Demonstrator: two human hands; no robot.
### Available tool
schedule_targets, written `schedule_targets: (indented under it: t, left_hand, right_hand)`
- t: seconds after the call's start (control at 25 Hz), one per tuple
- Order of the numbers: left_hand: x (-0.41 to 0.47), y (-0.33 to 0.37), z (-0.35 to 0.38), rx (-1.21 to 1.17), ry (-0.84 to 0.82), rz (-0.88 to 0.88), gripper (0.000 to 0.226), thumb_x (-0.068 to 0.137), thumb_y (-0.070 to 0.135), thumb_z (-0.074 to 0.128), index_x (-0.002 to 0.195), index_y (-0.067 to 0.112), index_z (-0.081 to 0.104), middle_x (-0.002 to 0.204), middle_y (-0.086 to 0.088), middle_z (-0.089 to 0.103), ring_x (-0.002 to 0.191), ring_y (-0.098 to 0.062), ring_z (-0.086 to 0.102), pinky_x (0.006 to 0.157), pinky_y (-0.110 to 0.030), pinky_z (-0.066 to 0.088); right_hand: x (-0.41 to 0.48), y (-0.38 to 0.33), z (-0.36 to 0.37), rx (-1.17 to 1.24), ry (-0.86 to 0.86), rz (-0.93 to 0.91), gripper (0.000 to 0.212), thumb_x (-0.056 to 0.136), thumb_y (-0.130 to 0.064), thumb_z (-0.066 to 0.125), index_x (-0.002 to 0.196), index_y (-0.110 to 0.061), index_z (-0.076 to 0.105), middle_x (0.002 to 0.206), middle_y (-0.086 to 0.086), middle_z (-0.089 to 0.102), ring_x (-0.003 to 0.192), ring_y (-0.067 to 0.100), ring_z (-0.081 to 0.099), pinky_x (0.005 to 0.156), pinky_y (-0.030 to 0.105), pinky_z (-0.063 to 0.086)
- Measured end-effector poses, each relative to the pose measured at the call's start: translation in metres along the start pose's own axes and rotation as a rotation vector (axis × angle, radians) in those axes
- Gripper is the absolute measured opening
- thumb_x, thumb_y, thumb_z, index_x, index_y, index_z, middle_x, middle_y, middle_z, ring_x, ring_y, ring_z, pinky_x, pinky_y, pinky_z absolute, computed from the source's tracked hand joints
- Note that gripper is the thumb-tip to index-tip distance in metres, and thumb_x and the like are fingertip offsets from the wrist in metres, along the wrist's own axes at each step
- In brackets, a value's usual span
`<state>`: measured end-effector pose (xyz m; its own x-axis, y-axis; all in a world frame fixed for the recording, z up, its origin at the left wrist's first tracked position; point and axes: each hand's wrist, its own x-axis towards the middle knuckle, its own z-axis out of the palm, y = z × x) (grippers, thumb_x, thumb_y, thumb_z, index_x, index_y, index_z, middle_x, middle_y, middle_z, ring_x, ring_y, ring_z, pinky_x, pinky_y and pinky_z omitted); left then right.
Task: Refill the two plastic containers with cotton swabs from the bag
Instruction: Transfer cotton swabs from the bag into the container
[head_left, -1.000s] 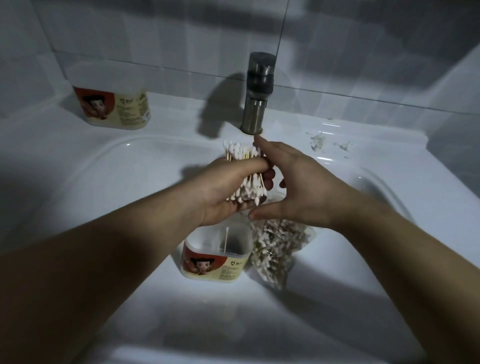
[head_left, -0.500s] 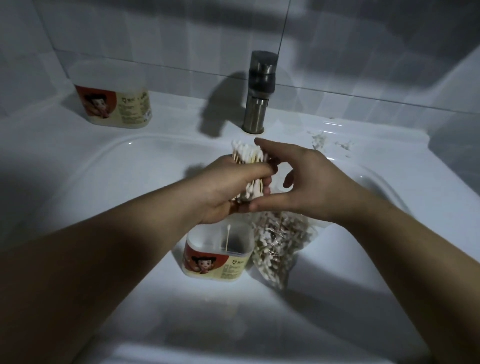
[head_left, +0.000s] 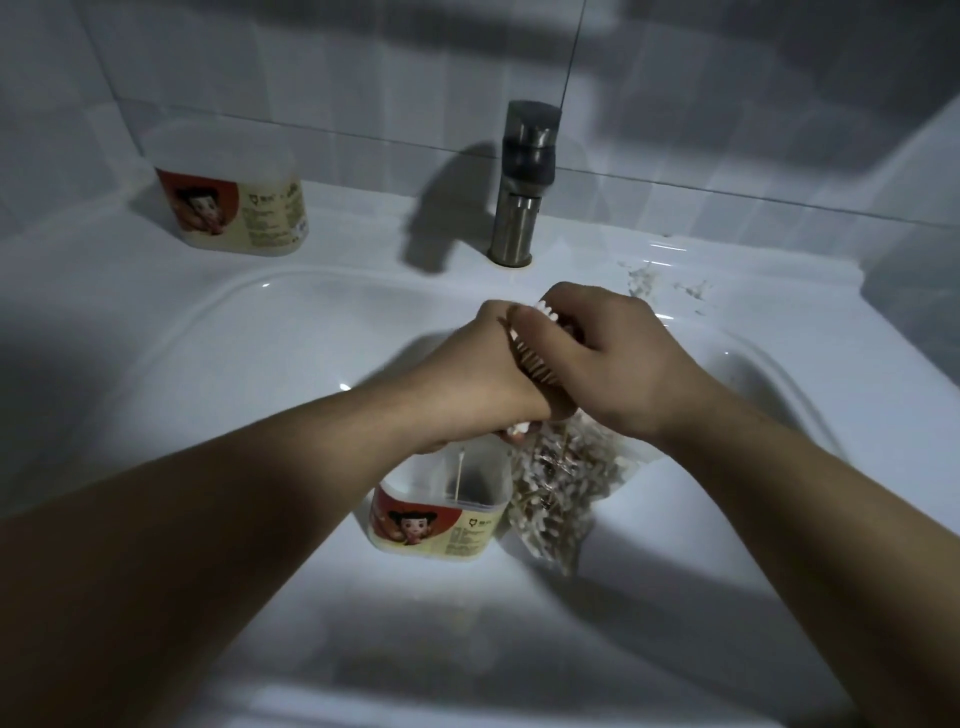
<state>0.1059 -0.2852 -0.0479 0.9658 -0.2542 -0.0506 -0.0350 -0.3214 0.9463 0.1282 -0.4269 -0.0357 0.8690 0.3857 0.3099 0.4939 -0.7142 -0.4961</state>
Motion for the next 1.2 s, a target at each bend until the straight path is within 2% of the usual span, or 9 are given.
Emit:
schedule_targets:
  t: [0.08,0.12,0.28,0.52,0.64,0.8,0.92,1.08,1.2]
  left_hand:
    - [0.001,-0.002,-0.001,0.126,0.014,-0.037,0.110,0.073,0.012,0.087,0.153,0.036,0.016,0.095,-0.002,0.072,0.069,-0.017,0.072,0.058,-0.031,0.059]
    - [0.000,-0.003,-0.001,0.175,0.006,-0.038,0.127,0.072,0.015,0.089,0.154,0.044,-0.004,0.097,-0.002,0.072,0.072,-0.016,0.073,0.063,-0.033,0.062]
    - [0.000,-0.005,-0.002,0.157,-0.024,-0.005,0.141,0.072,0.011,0.089,0.152,0.044,-0.022,0.085,0.005,0.074,0.067,-0.007,0.072,0.061,-0.023,0.058]
    - [-0.002,0.003,-0.013,-0.254,-0.047,-0.061,0.099,0.080,-0.009,0.075,0.150,0.040,0.025,0.102,-0.015,0.067,0.071,-0.020,0.067,0.066,-0.031,0.054]
    - [-0.001,0.009,-0.015,-0.613,-0.054,-0.130,0.050,0.098,0.021,0.064,0.144,0.025,0.045,0.112,-0.020,0.072,0.092,-0.026,0.073,0.079,-0.037,0.061]
    - [0.004,0.007,-0.005,-0.856,0.117,-0.152,0.054,0.102,0.059,0.040,0.134,0.020,0.059,0.120,-0.020,0.072,0.106,-0.031,0.073,0.094,-0.046,0.058]
    - [0.007,0.002,0.004,-0.836,0.260,-0.127,0.053,0.104,0.060,0.035,0.122,0.024,0.070,0.111,-0.013,0.077,0.096,-0.025,0.074,0.081,-0.038,0.058]
    - [0.012,-0.006,0.005,-0.647,0.290,-0.095,0.054,0.105,0.057,0.030,0.104,0.031,0.077,0.113,-0.008,0.076,0.111,-0.026,0.070,0.104,-0.050,0.051]
    - [0.009,0.001,-0.008,-0.253,0.260,-0.033,0.050,0.108,0.048,0.028,0.111,0.027,0.074,0.113,0.000,0.075,0.108,-0.013,0.068,0.101,-0.037,0.051]
  right_hand:
    - [0.000,-0.002,-0.003,0.097,-0.025,0.068,0.022,0.098,-0.033,0.046,0.086,-0.023,0.062,0.076,-0.006,0.062,0.069,0.006,0.058,0.060,0.026,0.039]
    - [0.000,-0.002,-0.003,0.127,-0.039,0.086,0.020,0.098,-0.027,0.044,0.089,-0.025,0.062,0.077,-0.008,0.063,0.068,0.004,0.058,0.060,0.026,0.039]
    - [-0.002,-0.006,-0.001,0.071,-0.118,0.042,0.032,0.103,-0.035,0.043,0.081,-0.024,0.063,0.070,-0.006,0.064,0.066,0.005,0.060,0.060,0.023,0.042]
    - [0.004,-0.006,-0.007,0.302,0.107,0.141,0.036,0.097,-0.033,0.058,0.065,-0.019,0.065,0.051,-0.007,0.058,0.045,0.007,0.053,0.048,0.022,0.040]
    - [0.009,-0.004,-0.009,0.399,0.227,0.231,0.035,0.095,-0.033,0.058,0.064,-0.019,0.064,0.047,-0.004,0.055,0.039,0.013,0.048,0.045,0.023,0.035]
    - [0.003,-0.011,0.002,0.266,0.265,0.223,0.038,0.098,-0.034,0.054,0.061,-0.025,0.058,0.047,-0.014,0.057,0.043,0.003,0.053,0.045,0.016,0.036]
    - [0.001,-0.017,0.014,0.219,0.273,0.222,0.037,0.100,-0.032,0.048,0.064,-0.024,0.053,0.054,-0.008,0.056,0.049,0.003,0.052,0.043,0.013,0.033]
    - [0.001,-0.019,0.017,0.215,0.267,0.251,0.033,0.100,-0.033,0.049,0.069,-0.026,0.056,0.058,-0.007,0.059,0.048,0.001,0.055,0.042,0.011,0.034]
    - [-0.002,-0.016,0.016,0.192,0.210,0.191,0.026,0.098,-0.034,0.056,0.072,-0.033,0.059,0.058,-0.012,0.061,0.049,-0.003,0.060,0.045,0.008,0.037]
